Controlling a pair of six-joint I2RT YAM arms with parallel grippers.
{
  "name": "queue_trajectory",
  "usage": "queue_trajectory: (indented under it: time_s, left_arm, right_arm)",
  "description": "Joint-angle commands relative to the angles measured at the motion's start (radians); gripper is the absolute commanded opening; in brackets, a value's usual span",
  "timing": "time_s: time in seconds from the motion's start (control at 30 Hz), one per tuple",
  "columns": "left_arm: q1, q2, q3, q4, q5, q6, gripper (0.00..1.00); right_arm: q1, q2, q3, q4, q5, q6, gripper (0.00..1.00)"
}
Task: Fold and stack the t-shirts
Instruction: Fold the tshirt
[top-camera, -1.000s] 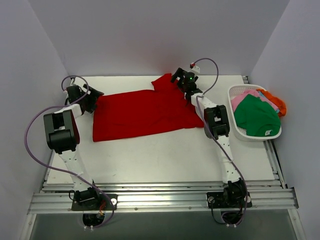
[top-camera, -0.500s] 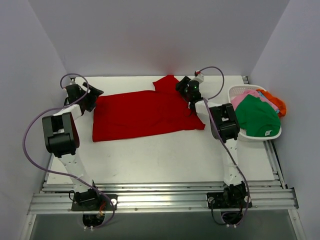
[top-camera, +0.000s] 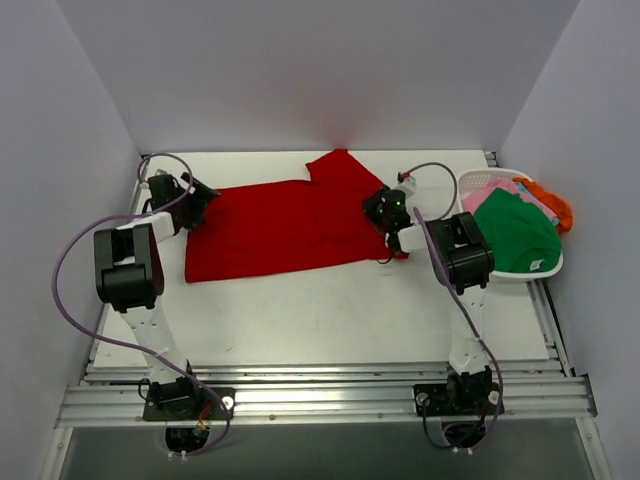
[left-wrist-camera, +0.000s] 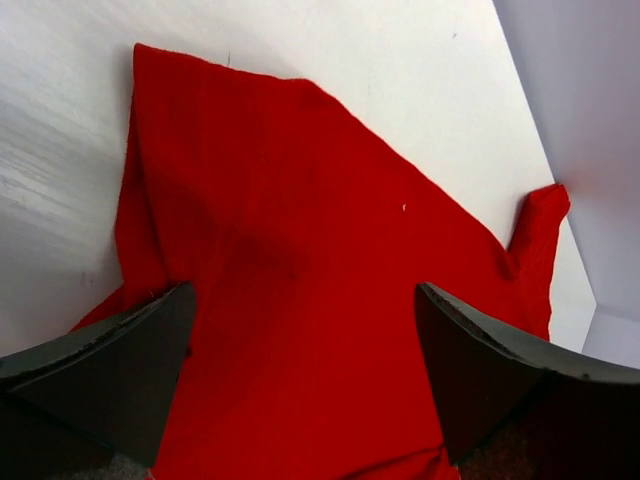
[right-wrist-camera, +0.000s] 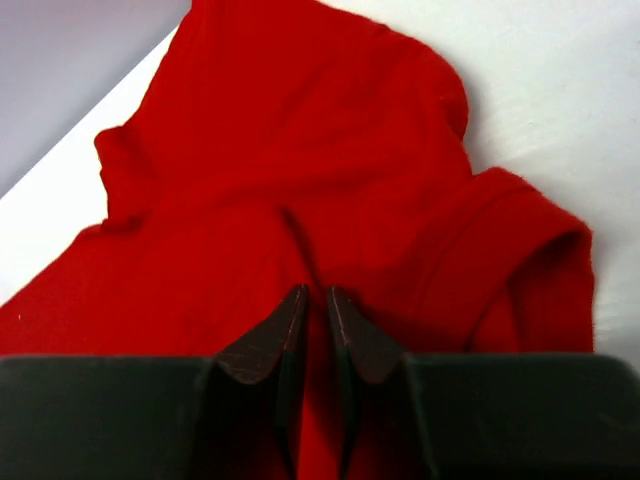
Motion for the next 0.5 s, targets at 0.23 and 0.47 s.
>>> queue_trajectory:
  time_s: [0.23,0.47]
  left_arm:
    - [-0.033,-0.147,-0.090,0.001,-0.047,0.057,1.00]
    - [-0.034,-0.234,-0.173,-0.022,-0.059,0.035,1.00]
  right_arm:
    - [-0.029,-0.057,-0.190,0.073,-0.032,0.103,0.02]
    - [-0.011,-0.261,-0.433,-0.098,0.075,0.180,0.00]
